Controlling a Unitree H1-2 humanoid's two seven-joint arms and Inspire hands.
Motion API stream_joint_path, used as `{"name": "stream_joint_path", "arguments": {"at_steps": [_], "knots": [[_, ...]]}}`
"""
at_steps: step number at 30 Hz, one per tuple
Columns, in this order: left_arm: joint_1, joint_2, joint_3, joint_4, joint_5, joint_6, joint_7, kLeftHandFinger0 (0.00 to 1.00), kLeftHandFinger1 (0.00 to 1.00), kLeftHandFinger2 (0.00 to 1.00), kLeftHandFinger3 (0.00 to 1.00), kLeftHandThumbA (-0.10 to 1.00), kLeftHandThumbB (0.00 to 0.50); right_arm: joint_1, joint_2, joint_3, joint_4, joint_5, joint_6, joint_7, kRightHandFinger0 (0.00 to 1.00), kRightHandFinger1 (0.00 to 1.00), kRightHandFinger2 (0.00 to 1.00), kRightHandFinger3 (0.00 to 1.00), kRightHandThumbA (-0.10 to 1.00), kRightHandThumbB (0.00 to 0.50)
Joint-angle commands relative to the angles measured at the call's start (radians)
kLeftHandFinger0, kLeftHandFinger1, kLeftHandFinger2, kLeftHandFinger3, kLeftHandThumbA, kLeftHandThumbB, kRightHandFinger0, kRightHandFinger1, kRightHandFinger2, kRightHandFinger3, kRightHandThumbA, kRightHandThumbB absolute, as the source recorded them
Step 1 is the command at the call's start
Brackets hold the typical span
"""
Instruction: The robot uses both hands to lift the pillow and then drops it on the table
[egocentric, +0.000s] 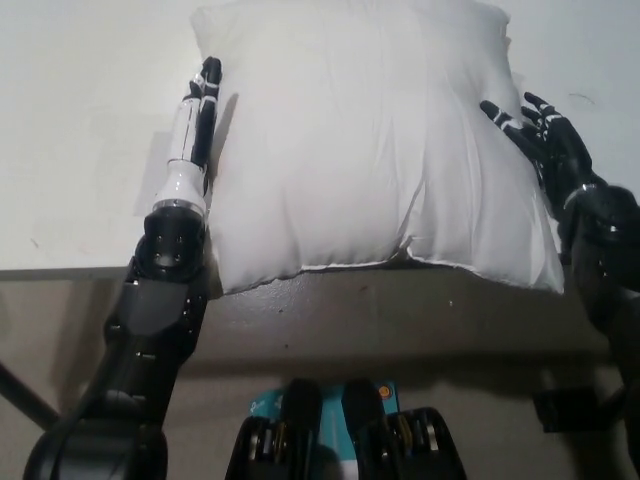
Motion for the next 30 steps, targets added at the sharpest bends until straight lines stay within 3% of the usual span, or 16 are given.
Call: {"name": "stream_joint_path", "arguments": {"at_steps": [1,4,5,8,11,14,15,19,22,24,25,26,30], "knots": [[-0.017,0.003,-0.003,0.015,-0.011,-0.051,0.026,1.00,1.00,1.00,1.00,1.00,0.056,-0.029,-0.002,-0.012,0.044,0.026,-0.089,-0.022,1.00,1.00,1.00,1.00,1.00,0.453],[-0.023,-0.004,-0.003,0.048,-0.013,-0.061,0.034,1.00,1.00,1.00,1.00,1.00,0.059,-0.021,0.004,-0.012,0.069,0.028,-0.108,-0.027,1.00,1.00,1.00,1.00,1.00,0.464],[-0.023,-0.013,-0.004,0.059,-0.013,-0.060,0.039,1.00,1.00,1.00,1.00,1.00,0.098,-0.017,0.014,-0.011,0.085,0.029,-0.119,-0.031,1.00,1.00,1.00,1.00,1.00,0.466],[-0.024,-0.025,-0.006,0.083,-0.015,-0.079,0.044,1.00,1.00,1.00,1.00,1.00,0.115,-0.014,0.028,-0.015,0.105,0.037,-0.132,-0.029,1.00,1.00,1.00,1.00,1.00,0.468],[-0.014,-0.037,-0.015,0.091,-0.009,-0.081,0.044,1.00,1.00,1.00,1.00,1.00,0.090,-0.011,0.037,-0.001,0.126,0.025,-0.133,-0.037,1.00,1.00,1.00,1.00,1.00,0.500],[-0.012,-0.048,-0.023,0.112,-0.001,-0.063,0.052,1.00,1.00,1.00,1.00,1.00,0.076,-0.007,0.054,0.010,0.141,0.023,-0.140,-0.033,1.00,1.00,1.00,1.00,1.00,0.485],[-0.011,-0.065,-0.019,0.129,-0.014,-0.079,0.045,1.00,1.00,1.00,1.00,1.00,0.051,-0.005,0.071,0.018,0.144,0.019,-0.145,-0.028,1.00,1.00,1.00,1.00,1.00,0.473],[-0.028,-0.095,-0.016,0.165,-0.023,-0.082,0.056,1.00,1.00,1.00,1.00,1.00,0.084,-0.010,0.101,0.036,0.152,0.012,-0.159,-0.022,1.00,1.00,1.00,1.00,1.00,0.465],[-0.047,-0.120,-0.018,0.197,-0.031,-0.090,0.055,1.00,1.00,1.00,1.00,1.00,0.070,-0.009,0.127,0.061,0.143,-0.005,-0.165,-0.021,1.00,1.00,1.00,1.00,1.00,0.487],[-0.063,-0.138,-0.028,0.232,-0.020,-0.095,0.081,1.00,1.00,1.00,1.00,1.00,0.072,-0.007,0.145,0.079,0.130,-0.009,-0.165,-0.010,1.00,1.00,1.00,1.00,1.00,0.468],[-0.072,-0.156,-0.023,0.248,-0.033,-0.112,0.069,1.00,1.00,1.00,1.00,1.00,0.009,-0.014,0.161,0.097,0.131,-0.022,-0.174,-0.023,1.00,1.00,1.00,1.00,1.00,0.468],[-0.077,-0.165,-0.020,0.258,-0.039,-0.122,0.063,1.00,1.00,1.00,1.00,1.00,0.004,-0.017,0.167,0.104,0.129,-0.024,-0.177,-0.025,1.00,1.00,1.00,1.00,1.00,0.475],[-0.108,-0.189,-0.012,0.293,-0.063,-0.125,0.045,1.00,1.00,1.00,1.00,1.00,0.024,-0.033,0.186,0.120,0.111,-0.012,-0.174,-0.029,1.00,1.00,1.00,1.00,1.00,0.470]]}}
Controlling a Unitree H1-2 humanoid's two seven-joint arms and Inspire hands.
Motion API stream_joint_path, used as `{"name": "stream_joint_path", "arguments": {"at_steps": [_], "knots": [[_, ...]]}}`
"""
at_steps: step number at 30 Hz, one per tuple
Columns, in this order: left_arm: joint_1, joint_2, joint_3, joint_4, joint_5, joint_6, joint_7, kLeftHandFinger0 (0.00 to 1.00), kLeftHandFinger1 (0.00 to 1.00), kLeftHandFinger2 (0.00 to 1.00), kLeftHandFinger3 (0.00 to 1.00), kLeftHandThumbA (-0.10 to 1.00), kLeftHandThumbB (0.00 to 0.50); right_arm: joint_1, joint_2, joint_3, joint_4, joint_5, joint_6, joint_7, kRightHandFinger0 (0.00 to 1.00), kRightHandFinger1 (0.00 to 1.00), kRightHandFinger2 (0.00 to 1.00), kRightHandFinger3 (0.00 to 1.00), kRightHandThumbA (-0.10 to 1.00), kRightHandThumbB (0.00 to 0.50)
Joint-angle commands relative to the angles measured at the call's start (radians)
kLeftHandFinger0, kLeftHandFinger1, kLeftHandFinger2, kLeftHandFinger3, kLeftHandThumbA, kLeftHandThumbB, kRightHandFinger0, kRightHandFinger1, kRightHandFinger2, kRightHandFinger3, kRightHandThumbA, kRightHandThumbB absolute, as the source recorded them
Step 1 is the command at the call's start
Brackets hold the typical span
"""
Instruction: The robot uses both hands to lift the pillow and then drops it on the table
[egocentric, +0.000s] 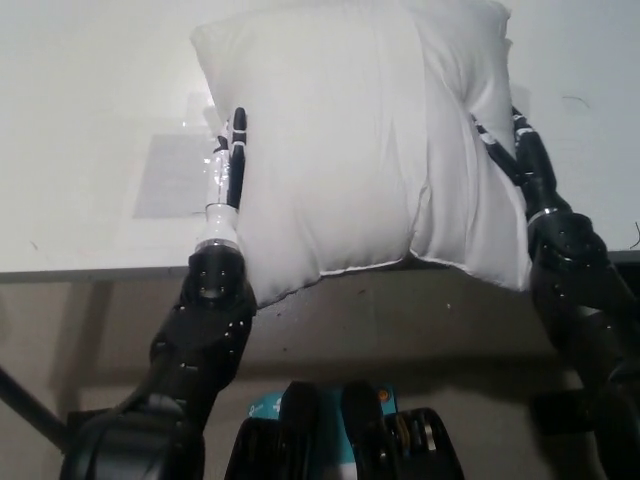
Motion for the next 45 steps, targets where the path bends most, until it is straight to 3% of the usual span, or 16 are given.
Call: {"name": "stream_joint_path", "arguments": {"at_steps": [1,5,9,14,16,17,22,25,26,30,33,37,39,42,45], "knots": [[-0.075,-0.098,-0.016,0.039,-0.021,-0.021,-0.036,1.00,1.00,1.00,1.00,1.00,0.034,-0.029,0.102,0.053,-0.011,-0.033,0.023,0.036,1.00,1.00,1.00,1.00,1.00,0.458],[-0.098,-0.119,-0.017,0.056,-0.031,-0.021,-0.027,1.00,1.00,1.00,1.00,1.00,0.046,-0.038,0.099,0.066,-0.014,-0.033,0.012,0.036,1.00,1.00,1.00,1.00,1.00,0.465],[-0.102,-0.128,-0.023,0.059,-0.039,-0.031,-0.024,1.00,1.00,1.00,1.00,1.00,0.057,-0.034,0.105,0.077,-0.019,-0.034,0.010,0.025,1.00,1.00,1.00,1.00,1.00,0.438],[-0.119,-0.132,-0.035,0.060,-0.035,-0.040,-0.001,1.00,1.00,1.00,1.00,1.00,0.036,-0.042,0.108,0.081,-0.022,-0.025,0.012,0.026,1.00,1.00,1.00,1.00,1.00,0.439],[-0.125,-0.130,-0.042,0.063,-0.032,-0.044,0.006,1.00,1.00,1.00,1.00,1.00,0.047,-0.047,0.108,0.082,-0.018,-0.023,0.011,0.030,1.00,1.00,1.00,1.00,1.00,0.449],[-0.127,-0.130,-0.049,0.064,-0.025,-0.039,0.015,1.00,1.00,1.00,1.00,1.00,0.086,-0.049,0.108,0.083,-0.018,-0.024,0.010,0.029,1.00,1.00,1.00,1.00,1.00,0.457],[-0.144,-0.133,-0.058,0.054,-0.036,-0.033,0.013,1.00,1.00,1.00,1.00,1.00,0.078,-0.067,0.114,0.083,-0.024,-0.013,-0.018,0.056,1.00,1.00,1.00,1.00,1.00,0.444],[-0.150,-0.140,-0.061,0.050,-0.041,-0.020,0.019,1.00,1.00,1.00,1.00,1.00,0.104,-0.063,0.117,0.089,-0.047,-0.016,-0.022,0.052,1.00,1.00,1.00,1.00,1.00,0.434],[-0.154,-0.146,-0.065,0.042,-0.041,-0.016,0.020,1.00,1.00,1.00,1.00,1.00,0.085,-0.061,0.118,0.095,-0.069,-0.022,-0.013,0.042,1.00,1.00,1.00,1.00,1.00,0.445],[-0.153,-0.151,-0.072,0.016,-0.053,-0.014,0.002,1.00,1.00,1.00,1.00,1.00,0.093,-0.049,0.115,0.101,-0.132,-0.021,-0.003,0.039,1.00,1.00,1.00,1.00,1.00,0.473],[-0.164,-0.146,-0.072,-0.049,-0.076,0.017,-0.030,1.00,1.00,1.00,1.00,1.00,0.143,-0.035,0.102,0.091,-0.278,0.009,0.050,0.055,1.00,1.00,1.00,1.00,1.00,0.498],[-0.177,-0.124,-0.106,-0.219,-0.069,0.058,-0.054,1.00,1.00,1.00,1.00,1.00,0.141,-0.031,0.073,0.101,-0.501,0.015,0.110,0.061,1.00,1.00,1.00,1.00,1.00,0.500],[-0.209,-0.109,-0.127,-0.296,-0.051,0.058,-0.053,1.00,1.00,1.00,1.00,1.00,0.180,-0.063,0.048,0.105,-0.594,0.010,0.134,0.064,1.00,1.00,1.00,1.00,1.00,0.500],[-0.221,-0.101,-0.143,-0.355,-0.042,0.079,-0.049,1.00,1.00,1.00,1.00,1.00,0.193,-0.079,0.033,0.113,-0.656,0.004,0.154,0.068,1.00,1.00,1.00,1.00,1.00,0.500],[-0.260,-0.098,-0.143,-0.471,-0.065,0.163,-0.055,1.00,1.00,1.00,1.00,1.00,0.250,-0.125,0.003,0.112,-0.790,0.001,0.237,0.060,1.00,1.00,1.00,1.00,1.00,0.500]]}}
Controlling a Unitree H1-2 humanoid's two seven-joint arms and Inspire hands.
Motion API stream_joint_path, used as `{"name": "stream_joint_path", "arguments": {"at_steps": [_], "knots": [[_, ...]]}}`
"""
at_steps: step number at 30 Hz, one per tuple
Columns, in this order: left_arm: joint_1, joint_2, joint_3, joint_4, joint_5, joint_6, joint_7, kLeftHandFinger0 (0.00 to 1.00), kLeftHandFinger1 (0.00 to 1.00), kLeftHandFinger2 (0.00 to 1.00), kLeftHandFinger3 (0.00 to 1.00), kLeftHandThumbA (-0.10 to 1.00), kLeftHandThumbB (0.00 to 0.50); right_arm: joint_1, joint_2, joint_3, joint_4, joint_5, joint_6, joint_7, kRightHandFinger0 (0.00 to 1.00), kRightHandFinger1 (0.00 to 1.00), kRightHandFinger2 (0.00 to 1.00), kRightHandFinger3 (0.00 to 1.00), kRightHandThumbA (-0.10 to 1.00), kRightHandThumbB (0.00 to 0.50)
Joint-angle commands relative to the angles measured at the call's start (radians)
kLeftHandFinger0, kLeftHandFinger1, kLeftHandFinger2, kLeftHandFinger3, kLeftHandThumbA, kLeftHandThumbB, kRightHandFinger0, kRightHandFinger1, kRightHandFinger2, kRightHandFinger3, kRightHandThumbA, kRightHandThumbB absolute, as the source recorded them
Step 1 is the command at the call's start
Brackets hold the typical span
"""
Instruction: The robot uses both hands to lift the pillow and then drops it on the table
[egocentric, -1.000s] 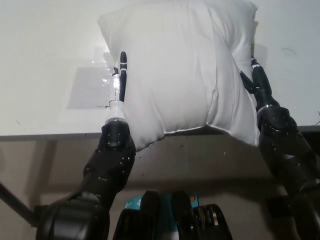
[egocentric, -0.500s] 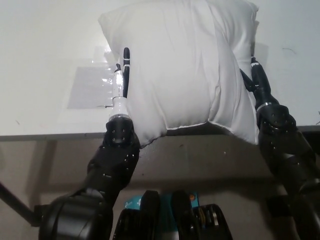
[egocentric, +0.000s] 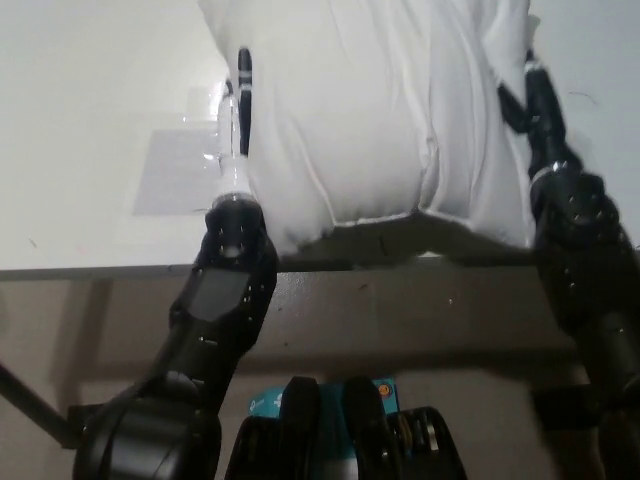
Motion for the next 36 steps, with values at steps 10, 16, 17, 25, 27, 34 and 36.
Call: {"name": "stream_joint_path", "arguments": {"at_steps": [10,16,17,25,27,34,36], "knots": [[-0.327,-0.038,-0.104,-0.523,0.078,0.228,-0.100,1.00,1.00,1.00,1.00,1.00,0.291,-0.253,-0.036,0.015,-0.597,0.017,0.239,0.053,1.00,1.00,1.00,1.00,1.00,0.500],[-0.337,-0.029,-0.132,-0.522,0.125,0.192,-0.083,1.00,1.00,1.00,1.00,1.00,0.288,-0.264,-0.039,0.029,-0.646,-0.003,0.256,0.056,1.00,1.00,1.00,1.00,1.00,0.500],[-0.333,-0.030,-0.134,-0.524,0.127,0.197,-0.079,1.00,1.00,1.00,1.00,1.00,0.282,-0.264,-0.038,0.033,-0.644,-0.010,0.252,0.056,1.00,1.00,1.00,1.00,1.00,0.500],[-0.325,-0.035,-0.127,-0.486,0.109,0.220,-0.060,1.00,1.00,1.00,1.00,1.00,0.268,-0.245,-0.030,0.041,-0.589,-0.021,0.235,0.046,1.00,1.00,1.00,1.00,1.00,0.498],[-0.317,-0.039,-0.117,-0.474,0.101,0.226,-0.054,1.00,1.00,1.00,1.00,1.00,0.289,-0.231,-0.019,0.035,-0.570,-0.019,0.243,0.033,1.00,1.00,1.00,1.00,1.00,0.500],[-0.225,-0.070,-0.103,-0.377,0.073,0.151,-0.053,1.00,1.00,1.00,1.00,1.00,0.249,-0.139,0.020,0.033,-0.367,-0.018,0.139,0.029,1.00,1.00,1.00,1.00,1.00,0.479],[-0.179,-0.076,-0.093,-0.306,0.061,0.125,-0.058,1.00,1.00,1.00,1.00,1.00,0.255,-0.108,0.035,0.041,-0.230,-0.036,0.107,0.020,1.00,1.00,1.00,1.00,1.00,0.472]]}}
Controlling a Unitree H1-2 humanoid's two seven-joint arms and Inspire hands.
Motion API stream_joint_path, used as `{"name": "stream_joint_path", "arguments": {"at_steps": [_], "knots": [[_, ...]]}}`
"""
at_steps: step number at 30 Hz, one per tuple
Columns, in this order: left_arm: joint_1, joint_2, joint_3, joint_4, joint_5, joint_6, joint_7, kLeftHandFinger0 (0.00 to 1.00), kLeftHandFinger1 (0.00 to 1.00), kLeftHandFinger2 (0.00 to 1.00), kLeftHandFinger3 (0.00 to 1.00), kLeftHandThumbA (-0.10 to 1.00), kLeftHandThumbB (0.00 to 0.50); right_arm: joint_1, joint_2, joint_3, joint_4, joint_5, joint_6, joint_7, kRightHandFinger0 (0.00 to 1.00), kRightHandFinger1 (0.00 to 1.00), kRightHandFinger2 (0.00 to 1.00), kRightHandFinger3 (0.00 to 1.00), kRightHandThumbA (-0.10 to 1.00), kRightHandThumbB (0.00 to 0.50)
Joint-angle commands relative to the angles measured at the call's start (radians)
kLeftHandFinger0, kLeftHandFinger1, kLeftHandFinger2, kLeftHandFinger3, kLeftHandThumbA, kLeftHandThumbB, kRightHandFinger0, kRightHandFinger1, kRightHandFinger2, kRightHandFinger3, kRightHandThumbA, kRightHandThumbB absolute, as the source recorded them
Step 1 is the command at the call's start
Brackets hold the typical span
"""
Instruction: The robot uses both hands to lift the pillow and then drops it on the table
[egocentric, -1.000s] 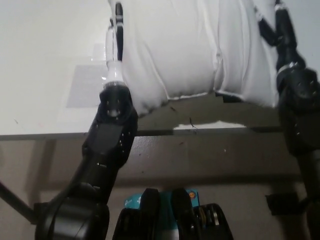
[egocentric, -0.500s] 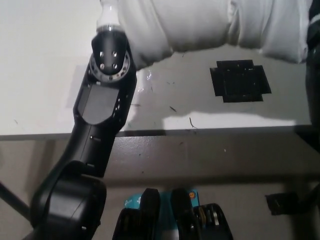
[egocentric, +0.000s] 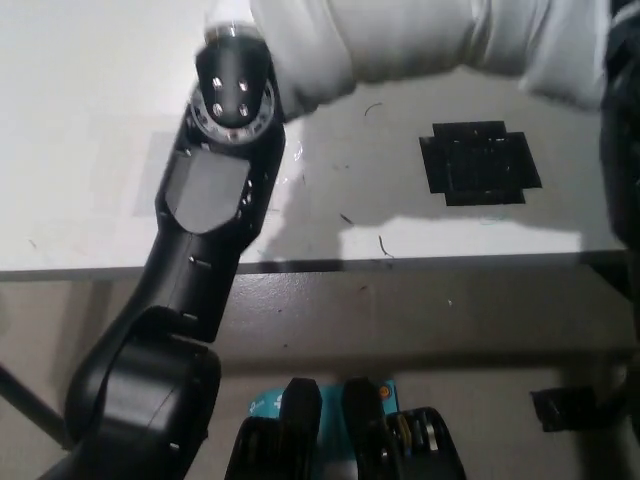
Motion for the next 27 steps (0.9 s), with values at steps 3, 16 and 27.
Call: {"name": "stream_joint_path", "arguments": {"at_steps": [3,16,27], "knots": [[-0.004,-0.094,-0.038,0.127,0.020,-0.129,-0.054,1.00,1.00,1.00,1.00,1.00,0.228,0.025,0.102,0.065,0.218,-0.025,-0.131,0.054,1.00,1.00,1.00,1.00,1.00,0.425],[0.112,-0.053,-0.022,0.376,0.019,-0.256,-0.061,1.00,1.00,1.00,1.00,1.00,0.160,0.079,0.147,0.125,0.577,-0.066,-0.281,0.066,1.00,1.00,1.00,1.00,1.00,0.403],[0.178,0.001,-0.065,0.450,0.040,-0.294,-0.145,1.00,1.00,1.00,1.00,1.00,0.187,0.099,0.128,0.121,0.650,-0.043,-0.288,0.091,1.00,1.00,1.00,1.00,1.00,0.430]]}}
